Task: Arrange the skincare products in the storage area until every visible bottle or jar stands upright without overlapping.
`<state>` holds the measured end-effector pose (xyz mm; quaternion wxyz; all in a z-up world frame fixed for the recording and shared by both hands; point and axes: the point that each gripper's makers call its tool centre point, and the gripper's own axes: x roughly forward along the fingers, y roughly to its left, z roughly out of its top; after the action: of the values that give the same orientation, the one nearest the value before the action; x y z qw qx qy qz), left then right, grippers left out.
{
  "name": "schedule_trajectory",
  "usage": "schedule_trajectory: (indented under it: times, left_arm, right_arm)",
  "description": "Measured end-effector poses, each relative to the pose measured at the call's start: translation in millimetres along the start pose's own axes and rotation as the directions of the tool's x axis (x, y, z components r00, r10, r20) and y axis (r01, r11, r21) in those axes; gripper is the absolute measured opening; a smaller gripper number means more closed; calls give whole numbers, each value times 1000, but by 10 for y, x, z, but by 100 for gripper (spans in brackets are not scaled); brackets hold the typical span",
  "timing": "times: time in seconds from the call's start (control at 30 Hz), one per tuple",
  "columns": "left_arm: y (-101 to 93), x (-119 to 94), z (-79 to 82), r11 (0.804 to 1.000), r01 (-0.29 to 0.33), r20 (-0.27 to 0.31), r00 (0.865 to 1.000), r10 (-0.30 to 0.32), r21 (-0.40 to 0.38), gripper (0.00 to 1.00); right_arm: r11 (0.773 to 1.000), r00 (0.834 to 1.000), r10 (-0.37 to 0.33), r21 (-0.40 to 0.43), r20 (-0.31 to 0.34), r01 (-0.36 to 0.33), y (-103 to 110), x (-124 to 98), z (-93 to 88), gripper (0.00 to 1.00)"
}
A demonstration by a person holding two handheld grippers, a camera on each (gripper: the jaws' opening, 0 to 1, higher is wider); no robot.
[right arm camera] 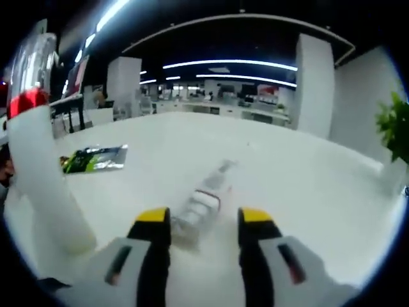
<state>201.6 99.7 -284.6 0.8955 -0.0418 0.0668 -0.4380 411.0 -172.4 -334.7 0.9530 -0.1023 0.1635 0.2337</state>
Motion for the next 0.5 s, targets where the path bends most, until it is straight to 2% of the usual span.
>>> schedule_trajectory:
  times: [0.5]
  left_arm:
    - [-157, 7, 75, 1000, 13, 10, 1000, -13, 18, 97]
  right_arm:
    - [998, 1000, -23, -62, -12, 22, -31, -21, -8, 29]
